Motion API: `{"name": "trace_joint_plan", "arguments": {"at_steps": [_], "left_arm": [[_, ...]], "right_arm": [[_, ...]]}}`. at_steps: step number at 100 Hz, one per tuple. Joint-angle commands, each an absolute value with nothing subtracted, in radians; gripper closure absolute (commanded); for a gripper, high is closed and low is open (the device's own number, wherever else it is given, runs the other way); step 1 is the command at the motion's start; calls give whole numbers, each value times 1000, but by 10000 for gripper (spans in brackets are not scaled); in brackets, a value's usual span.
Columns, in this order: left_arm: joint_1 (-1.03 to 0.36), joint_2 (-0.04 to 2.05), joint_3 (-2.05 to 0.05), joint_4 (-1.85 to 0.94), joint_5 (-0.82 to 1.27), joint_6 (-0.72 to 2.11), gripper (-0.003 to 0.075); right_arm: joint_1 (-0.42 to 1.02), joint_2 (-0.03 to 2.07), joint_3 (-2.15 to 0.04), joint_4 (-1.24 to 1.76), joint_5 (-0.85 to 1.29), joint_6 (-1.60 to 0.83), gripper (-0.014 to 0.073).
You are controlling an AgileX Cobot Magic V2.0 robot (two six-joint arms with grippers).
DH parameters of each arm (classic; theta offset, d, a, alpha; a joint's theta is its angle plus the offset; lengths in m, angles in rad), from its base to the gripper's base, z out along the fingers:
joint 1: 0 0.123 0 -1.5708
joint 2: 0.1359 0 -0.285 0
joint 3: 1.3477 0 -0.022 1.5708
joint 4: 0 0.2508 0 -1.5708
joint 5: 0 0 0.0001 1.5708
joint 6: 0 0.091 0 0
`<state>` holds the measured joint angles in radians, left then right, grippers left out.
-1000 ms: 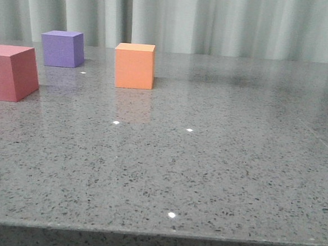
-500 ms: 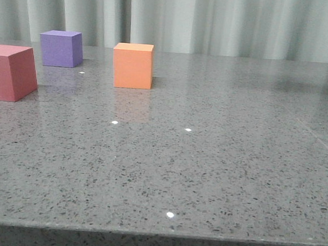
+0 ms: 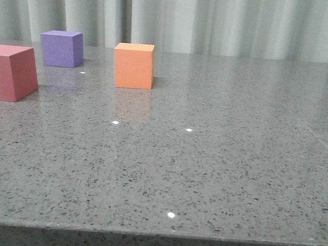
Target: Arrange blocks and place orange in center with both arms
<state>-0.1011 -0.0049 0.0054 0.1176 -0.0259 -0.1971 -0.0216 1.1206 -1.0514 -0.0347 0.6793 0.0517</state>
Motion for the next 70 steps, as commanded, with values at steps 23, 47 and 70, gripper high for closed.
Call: {"name": "trace_joint_plan", "arguments": {"at_steps": [23,47,70], "left_arm": [[-101,-37,48,109,-104,-199,741],[-101,-37,48,109,-104,-199,741],[-101,-37,48,109,-104,-199,741]], "right_arm": [[-48,725,-698,-35,254,40,-22],[-48,489,-552,-35,265,40,-22],[-48,362,-469,-38,189,40,-22]]}}
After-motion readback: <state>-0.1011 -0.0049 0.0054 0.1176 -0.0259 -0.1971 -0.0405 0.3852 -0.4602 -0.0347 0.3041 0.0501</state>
